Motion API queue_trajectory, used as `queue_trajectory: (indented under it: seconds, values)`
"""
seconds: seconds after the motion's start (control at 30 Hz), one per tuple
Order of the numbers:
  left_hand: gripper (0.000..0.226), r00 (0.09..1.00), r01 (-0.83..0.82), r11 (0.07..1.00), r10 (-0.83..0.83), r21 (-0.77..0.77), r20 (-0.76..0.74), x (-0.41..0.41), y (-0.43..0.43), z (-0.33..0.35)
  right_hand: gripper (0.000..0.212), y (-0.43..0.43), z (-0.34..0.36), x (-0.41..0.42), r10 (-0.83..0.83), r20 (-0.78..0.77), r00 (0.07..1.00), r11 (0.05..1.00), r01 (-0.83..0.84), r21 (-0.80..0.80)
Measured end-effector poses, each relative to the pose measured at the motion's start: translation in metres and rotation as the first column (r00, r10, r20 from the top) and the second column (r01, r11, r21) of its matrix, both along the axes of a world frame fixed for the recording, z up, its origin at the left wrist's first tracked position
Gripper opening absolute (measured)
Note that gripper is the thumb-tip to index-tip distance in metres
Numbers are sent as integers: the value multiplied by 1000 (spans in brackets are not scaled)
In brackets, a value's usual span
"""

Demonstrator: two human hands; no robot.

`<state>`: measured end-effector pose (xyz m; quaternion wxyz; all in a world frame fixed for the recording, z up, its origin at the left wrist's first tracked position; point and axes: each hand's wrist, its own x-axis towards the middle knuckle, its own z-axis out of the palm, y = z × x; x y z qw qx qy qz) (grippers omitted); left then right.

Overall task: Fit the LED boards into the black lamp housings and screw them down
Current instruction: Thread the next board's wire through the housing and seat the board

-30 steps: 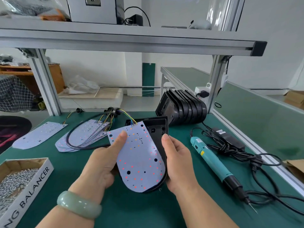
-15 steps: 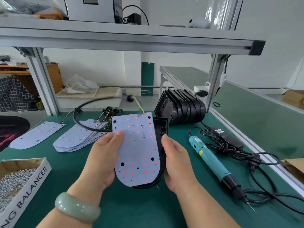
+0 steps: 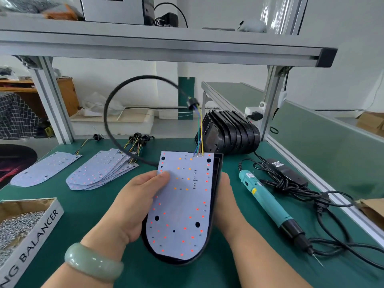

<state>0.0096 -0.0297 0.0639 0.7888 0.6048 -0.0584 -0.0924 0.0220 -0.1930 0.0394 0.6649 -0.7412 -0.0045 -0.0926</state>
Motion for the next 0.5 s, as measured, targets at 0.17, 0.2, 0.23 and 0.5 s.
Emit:
queue_trajectory:
  seconds: [0.17,0.2,0.23,0.5]
  values:
    - [37,999,-52,998,52,18,0,1,8,4,29,-13,-9,6,-184,116,976,939,210,-271]
    - [39,998,-67,997,66,39,5,1,9,5,30,-18,-8,7,-270,91,959,937,283,-204]
    - [38,995,-102,994,102,41,6,0,12,8,27,-24,-8,10,-354,23,935,932,354,-81]
    - [35,948,-294,956,292,7,-129,8,32,9,30,-48,7,9,-234,-202,951,331,273,903]
